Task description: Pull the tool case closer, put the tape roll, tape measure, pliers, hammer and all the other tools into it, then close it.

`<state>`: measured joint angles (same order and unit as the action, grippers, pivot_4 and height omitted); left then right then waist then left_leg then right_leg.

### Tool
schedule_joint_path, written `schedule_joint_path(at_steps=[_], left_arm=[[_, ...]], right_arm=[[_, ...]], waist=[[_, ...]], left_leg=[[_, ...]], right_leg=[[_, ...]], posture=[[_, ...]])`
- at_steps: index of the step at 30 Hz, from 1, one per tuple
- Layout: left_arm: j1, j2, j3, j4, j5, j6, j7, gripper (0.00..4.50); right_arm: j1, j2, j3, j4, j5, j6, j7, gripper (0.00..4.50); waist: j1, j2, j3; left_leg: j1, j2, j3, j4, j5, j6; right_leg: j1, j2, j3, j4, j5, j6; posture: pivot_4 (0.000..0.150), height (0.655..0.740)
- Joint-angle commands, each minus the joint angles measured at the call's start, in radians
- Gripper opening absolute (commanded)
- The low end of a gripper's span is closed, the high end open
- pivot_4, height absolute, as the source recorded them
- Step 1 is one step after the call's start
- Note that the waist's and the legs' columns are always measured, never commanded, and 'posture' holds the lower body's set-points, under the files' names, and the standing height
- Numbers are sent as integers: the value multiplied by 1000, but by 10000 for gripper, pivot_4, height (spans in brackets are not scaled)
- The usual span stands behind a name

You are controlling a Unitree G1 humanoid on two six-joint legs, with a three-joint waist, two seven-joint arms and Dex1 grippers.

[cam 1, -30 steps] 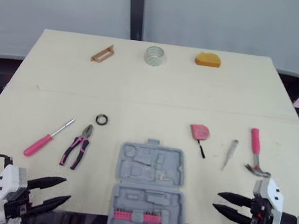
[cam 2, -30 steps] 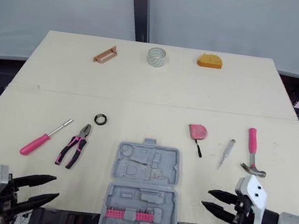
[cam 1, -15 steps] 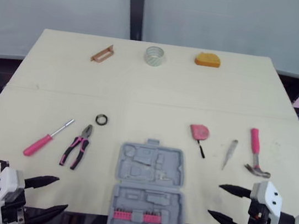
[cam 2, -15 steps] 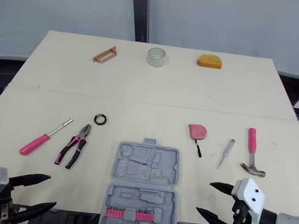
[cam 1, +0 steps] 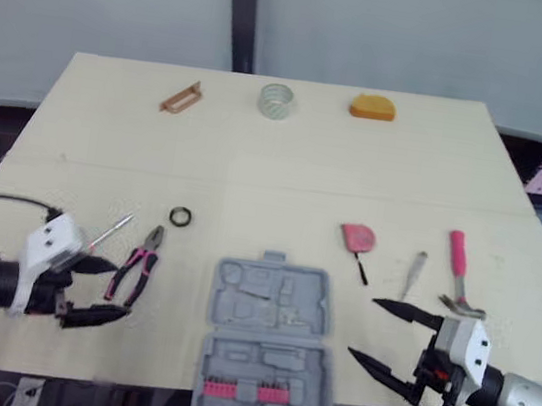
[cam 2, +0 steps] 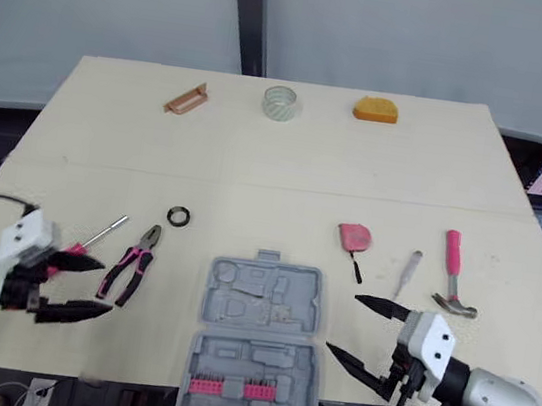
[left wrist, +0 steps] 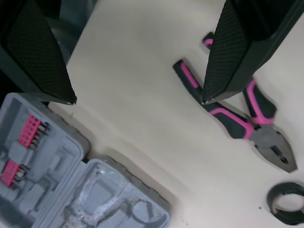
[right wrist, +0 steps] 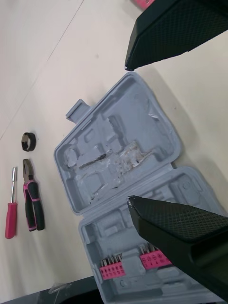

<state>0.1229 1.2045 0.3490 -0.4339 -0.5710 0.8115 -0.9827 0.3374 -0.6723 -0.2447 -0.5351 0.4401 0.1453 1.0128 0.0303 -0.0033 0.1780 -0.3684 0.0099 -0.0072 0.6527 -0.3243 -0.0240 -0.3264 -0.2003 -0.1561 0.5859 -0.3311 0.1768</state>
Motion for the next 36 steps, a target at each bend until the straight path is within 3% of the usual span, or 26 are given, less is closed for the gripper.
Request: schedule_joint_path(at_steps=[1,4,8,12,18,36], left_arm=[[-225,81,-185,17,76,127,73,45000],[-514,85,-409,67,155,253,78,45000],[-900,-45,-717,173,284,424,92,45000],[-1065,-167,-889,314,383,423,90,45000],[-1105,-256,-981,459,458,366,76,45000],[-1122,-452,-982,806,628,150,39,45000]], right_arm=[[-10,-4,-2,-2,10,-7,-12,44538],[-25,-15,-3,7,16,5,-11,44538],[-58,-33,-2,26,23,21,-10,44538],[-88,-50,-4,44,25,36,-4,44538],[-101,-70,-16,57,26,44,-2,44538],[-70,-74,-31,26,23,60,-29,44538]], waist=[[0,1,0],[-1,1,0],[-3,0,0],[-6,0,0],[-5,-2,1],[-3,-4,2]], left_leg=[[0,0,0,0,0,0],[0,0,1,-1,0,0],[-1,1,3,0,1,-1],[-1,1,4,0,1,-1],[-6,1,7,0,1,-1],[-7,1,8,3,1,-1]], right_leg=[[0,0,0,0,0,0],[-2,1,1,1,0,0],[-4,1,2,4,0,0],[-5,2,2,4,0,0],[-13,1,5,6,0,0],[-13,1,5,7,0,0]], posture=[[1500,7400],[1500,7400],[1500,7400],[1500,7400],[1500,7400],[1500,7400]])
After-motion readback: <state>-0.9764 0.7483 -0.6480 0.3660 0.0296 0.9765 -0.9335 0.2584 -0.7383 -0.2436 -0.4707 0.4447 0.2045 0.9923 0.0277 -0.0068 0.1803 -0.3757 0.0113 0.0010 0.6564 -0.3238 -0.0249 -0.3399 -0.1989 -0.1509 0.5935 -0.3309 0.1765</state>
